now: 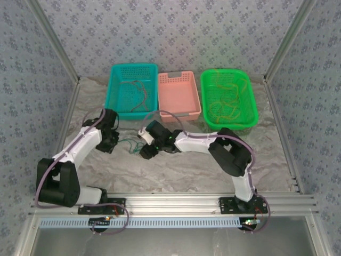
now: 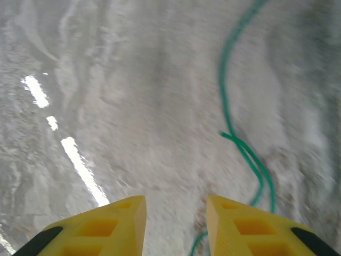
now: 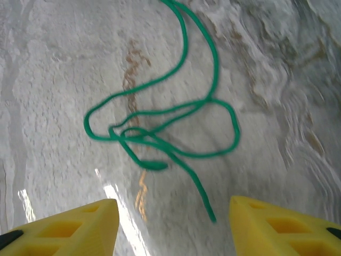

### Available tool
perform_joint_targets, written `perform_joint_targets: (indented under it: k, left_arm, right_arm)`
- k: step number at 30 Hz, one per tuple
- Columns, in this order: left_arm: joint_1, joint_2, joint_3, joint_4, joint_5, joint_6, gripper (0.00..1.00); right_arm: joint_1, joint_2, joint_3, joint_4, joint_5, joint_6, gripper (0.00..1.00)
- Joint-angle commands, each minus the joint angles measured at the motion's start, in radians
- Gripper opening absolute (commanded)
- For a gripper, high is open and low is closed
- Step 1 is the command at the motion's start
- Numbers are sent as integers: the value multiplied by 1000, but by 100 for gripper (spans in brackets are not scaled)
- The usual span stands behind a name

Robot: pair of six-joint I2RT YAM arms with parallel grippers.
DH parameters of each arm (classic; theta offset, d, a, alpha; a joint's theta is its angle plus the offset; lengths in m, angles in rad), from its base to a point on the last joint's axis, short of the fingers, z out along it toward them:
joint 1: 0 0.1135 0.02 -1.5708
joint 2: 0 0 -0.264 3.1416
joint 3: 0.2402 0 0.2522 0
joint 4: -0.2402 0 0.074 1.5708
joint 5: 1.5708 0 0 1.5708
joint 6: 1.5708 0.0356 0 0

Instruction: Untangle the cables

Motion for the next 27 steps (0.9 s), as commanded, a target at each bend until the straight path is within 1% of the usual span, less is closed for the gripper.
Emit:
perform_joint_targets:
  k: [1, 2, 4, 7, 9, 11, 12, 15, 18, 21, 22, 25, 27]
  left_arm:
    - [58, 33, -9, 28, 98, 56, 43]
    - [67, 46, -13, 39, 111, 48, 54]
    - [84, 72, -34, 68, 133, 16, 69]
    - [88, 109, -71, 131, 167, -48, 72]
    - [88, 142, -67, 176, 169, -72, 73]
    - [89, 175, -35, 167, 147, -78, 73]
    - [92, 189, -25, 173, 141, -83, 73]
    - [101, 233, 1, 170, 113, -98, 69]
    - [116, 275, 3, 179, 84, -108, 62]
    - [123, 303, -9, 209, 69, -114, 54]
    - [125, 309, -10, 215, 64, -114, 50]
    - [129, 311, -18, 227, 55, -121, 36]
    - [134, 312, -23, 234, 55, -122, 30]
  right_arm:
    - [10, 60, 77, -112, 37, -77, 59]
    - [13, 71, 88, -122, 49, -85, 59]
    - [20, 85, 105, -139, 69, -102, 58]
    - [26, 100, 121, -153, 74, -125, 57]
    - [29, 112, 131, -162, 79, -134, 55]
    - [27, 118, 133, -165, 79, -138, 50]
    - [25, 120, 133, -165, 76, -140, 46]
    - [19, 119, 128, -166, 74, -149, 34]
    - [20, 106, 115, -166, 77, -163, 20]
    - [19, 85, 90, -156, 86, -165, 3]
    - [17, 75, 75, -148, 89, -163, 0]
    - [13, 26, 23, -118, 95, -152, 0]
    - [10, -15, -16, -104, 104, -145, 0]
